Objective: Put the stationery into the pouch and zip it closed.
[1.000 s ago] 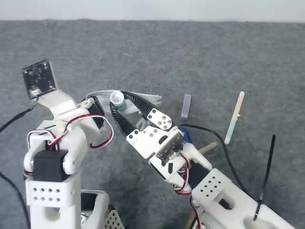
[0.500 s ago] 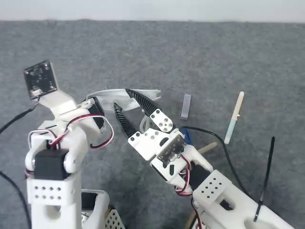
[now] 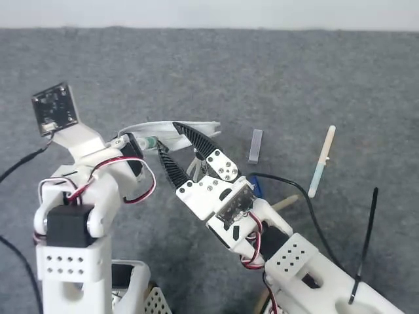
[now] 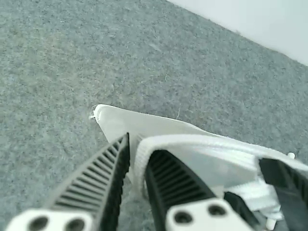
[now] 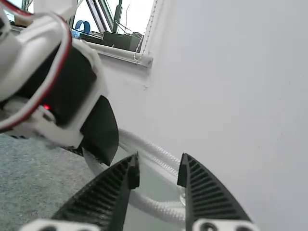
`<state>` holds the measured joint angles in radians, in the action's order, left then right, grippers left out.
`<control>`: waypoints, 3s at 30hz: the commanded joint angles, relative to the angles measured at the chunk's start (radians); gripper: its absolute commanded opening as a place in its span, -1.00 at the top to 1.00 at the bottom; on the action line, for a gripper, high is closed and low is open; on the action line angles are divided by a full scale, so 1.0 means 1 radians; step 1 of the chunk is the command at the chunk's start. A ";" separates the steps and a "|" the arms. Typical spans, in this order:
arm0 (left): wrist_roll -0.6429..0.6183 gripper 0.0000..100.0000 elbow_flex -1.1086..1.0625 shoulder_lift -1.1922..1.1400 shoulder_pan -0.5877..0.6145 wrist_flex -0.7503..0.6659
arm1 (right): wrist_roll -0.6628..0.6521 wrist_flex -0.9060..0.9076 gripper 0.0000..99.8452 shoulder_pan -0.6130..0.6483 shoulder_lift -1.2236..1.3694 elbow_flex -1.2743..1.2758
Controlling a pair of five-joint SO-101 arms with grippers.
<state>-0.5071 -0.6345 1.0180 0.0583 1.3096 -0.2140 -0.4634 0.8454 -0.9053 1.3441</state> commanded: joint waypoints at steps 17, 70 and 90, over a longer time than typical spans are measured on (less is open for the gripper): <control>-0.017 0.98 0.002 0.003 -0.002 -0.075 | -0.014 0.341 0.76 0.004 -0.348 -0.054; -0.017 0.98 -0.002 0.000 0.089 -0.089 | 0.450 1.406 0.76 -0.398 -0.010 -0.589; -0.017 0.98 -0.024 0.003 0.089 -0.104 | 0.491 1.435 0.68 -0.512 0.685 -0.930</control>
<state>-0.5071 -0.6774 1.0180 0.1427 1.2467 0.2647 0.9805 0.3483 -0.2885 0.5278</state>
